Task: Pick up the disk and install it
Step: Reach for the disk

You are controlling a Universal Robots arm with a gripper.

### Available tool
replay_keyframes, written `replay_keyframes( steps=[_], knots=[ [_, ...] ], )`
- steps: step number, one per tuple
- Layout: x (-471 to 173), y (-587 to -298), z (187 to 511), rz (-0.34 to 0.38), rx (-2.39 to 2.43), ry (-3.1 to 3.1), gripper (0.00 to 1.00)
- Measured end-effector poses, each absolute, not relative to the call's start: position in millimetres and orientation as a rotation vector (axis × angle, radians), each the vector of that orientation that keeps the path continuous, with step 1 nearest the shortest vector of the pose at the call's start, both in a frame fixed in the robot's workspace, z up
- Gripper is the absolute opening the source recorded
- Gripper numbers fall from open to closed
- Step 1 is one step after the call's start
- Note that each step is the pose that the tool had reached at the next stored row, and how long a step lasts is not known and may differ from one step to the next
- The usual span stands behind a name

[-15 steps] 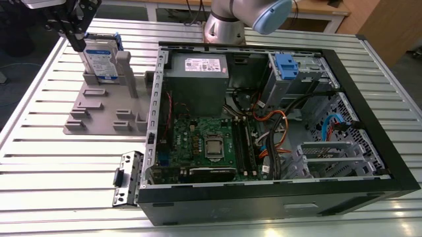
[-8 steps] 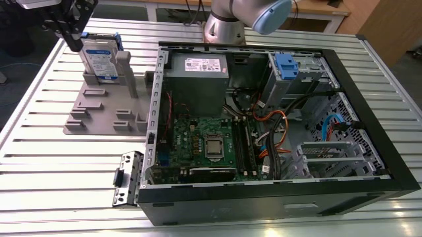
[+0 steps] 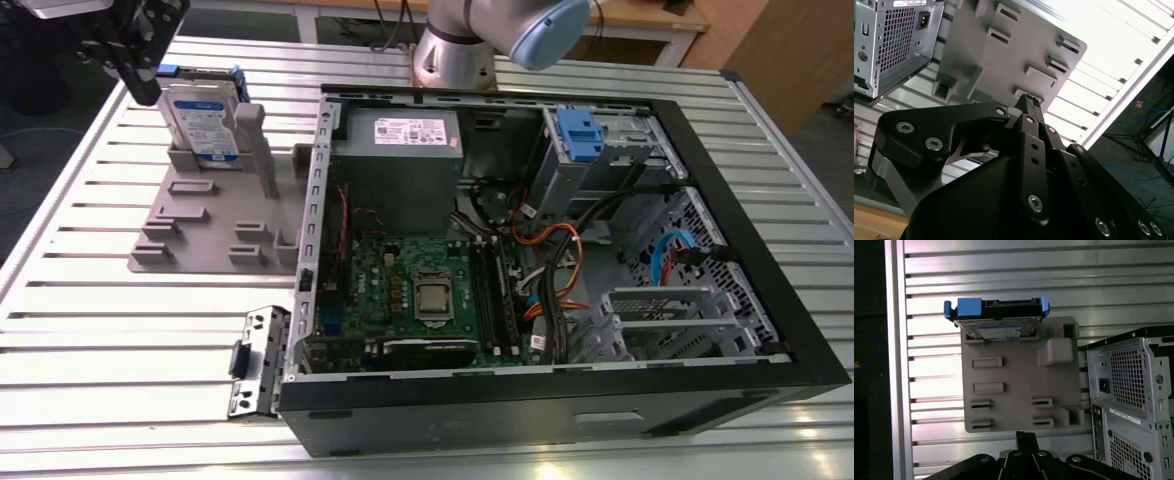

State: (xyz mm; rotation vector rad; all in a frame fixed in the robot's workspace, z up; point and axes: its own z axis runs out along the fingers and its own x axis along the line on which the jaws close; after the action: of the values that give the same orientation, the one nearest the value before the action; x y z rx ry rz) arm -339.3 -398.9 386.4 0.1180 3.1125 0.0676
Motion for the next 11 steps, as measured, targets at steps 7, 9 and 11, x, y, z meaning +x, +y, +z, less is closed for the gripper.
replay_keyframes(
  steps=[7,9,11],
  knots=[
    [-346,-397,383,0.068,0.118,3.112,0.1],
    [-346,-393,382,0.068,0.118,3.113,0.1],
    [-346,-388,380,0.067,0.118,3.113,0.1]
  ],
)
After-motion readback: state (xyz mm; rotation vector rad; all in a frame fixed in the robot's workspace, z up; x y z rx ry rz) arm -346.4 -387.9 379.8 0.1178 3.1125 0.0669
